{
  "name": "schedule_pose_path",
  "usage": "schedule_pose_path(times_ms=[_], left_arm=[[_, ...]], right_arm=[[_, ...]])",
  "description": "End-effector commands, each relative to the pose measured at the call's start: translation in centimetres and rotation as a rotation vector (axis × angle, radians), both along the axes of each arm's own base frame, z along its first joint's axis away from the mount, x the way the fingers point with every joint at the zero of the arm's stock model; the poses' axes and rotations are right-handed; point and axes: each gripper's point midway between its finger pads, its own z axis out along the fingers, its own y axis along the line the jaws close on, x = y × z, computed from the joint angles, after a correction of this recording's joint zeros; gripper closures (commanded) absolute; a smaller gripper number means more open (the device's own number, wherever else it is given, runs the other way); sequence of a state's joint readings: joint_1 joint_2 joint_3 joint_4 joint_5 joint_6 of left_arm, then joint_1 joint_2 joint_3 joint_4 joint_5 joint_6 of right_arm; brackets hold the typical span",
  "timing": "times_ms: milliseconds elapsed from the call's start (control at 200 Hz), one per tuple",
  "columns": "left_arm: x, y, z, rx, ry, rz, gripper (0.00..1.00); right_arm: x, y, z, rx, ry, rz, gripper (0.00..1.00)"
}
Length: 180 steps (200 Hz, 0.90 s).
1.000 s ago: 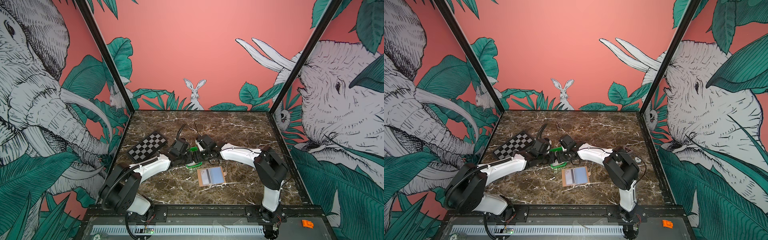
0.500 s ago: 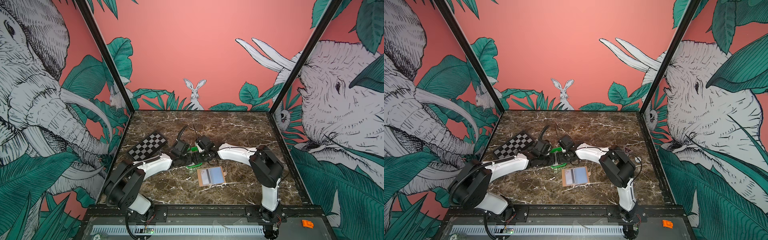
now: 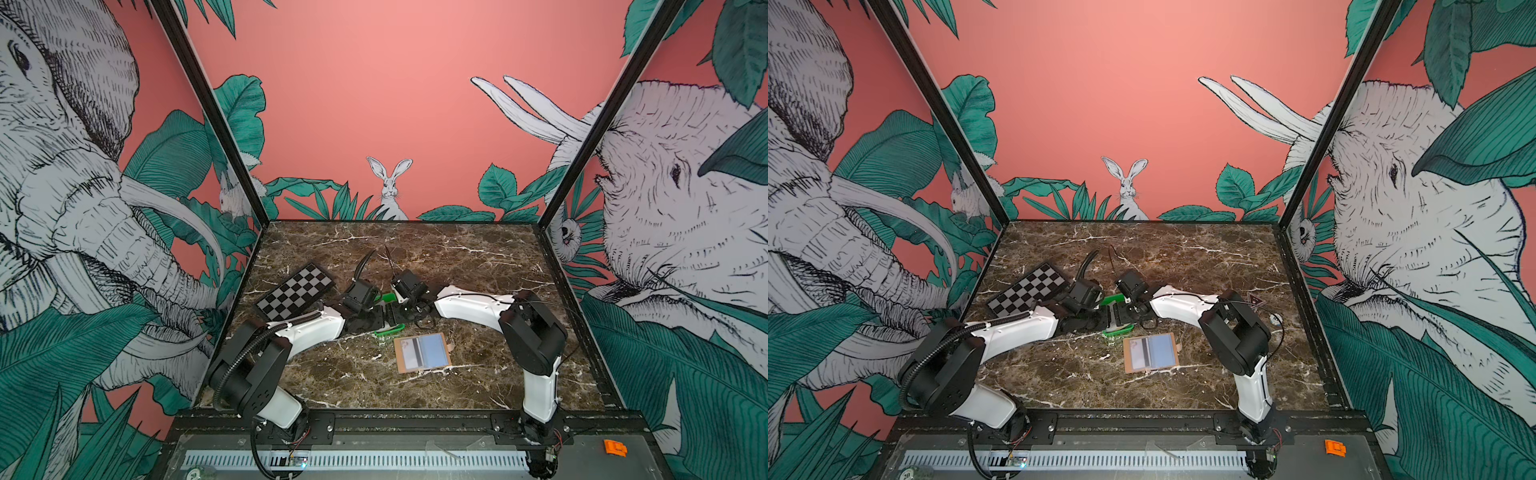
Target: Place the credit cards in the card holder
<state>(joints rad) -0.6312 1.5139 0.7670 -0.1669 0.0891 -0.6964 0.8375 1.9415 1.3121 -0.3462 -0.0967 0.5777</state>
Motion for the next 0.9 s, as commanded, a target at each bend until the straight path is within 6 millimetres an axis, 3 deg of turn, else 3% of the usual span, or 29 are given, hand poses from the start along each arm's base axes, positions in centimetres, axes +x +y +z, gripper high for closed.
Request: schedule_pose_path(times_ms=[0,440,565,605,895], left_arm=[[-0.7,1.1,-1.4,0.035,0.040,0.023,0.89],[-0.5,0.1,-2.1,-0.011,0.062,0.017,0.85],[-0.5,-0.1,-2.2,-0.019,0.066,0.017,0.85],[-0.5,-0.1,-2.2,-0.021,0.065,0.016,0.85],[-0.6,-0.2,-2.4,-0.034,0.069,0.020,0.85]], right_arm=[[0.8,-1.3,1.4,-0.037,-0.037,-0.034,0.31],[0.8,-1.6,2.3,-0.030,-0.052,-0.036,0.31],[0.8,-1.1,3.9,0.017,-0.067,-0.032,0.32],[0.0,-1.4,3.3,0.020,-0.043,-0.028,0.33],[-0.7,1.2,5.4,0.208,0.022,-0.040,0.56]])
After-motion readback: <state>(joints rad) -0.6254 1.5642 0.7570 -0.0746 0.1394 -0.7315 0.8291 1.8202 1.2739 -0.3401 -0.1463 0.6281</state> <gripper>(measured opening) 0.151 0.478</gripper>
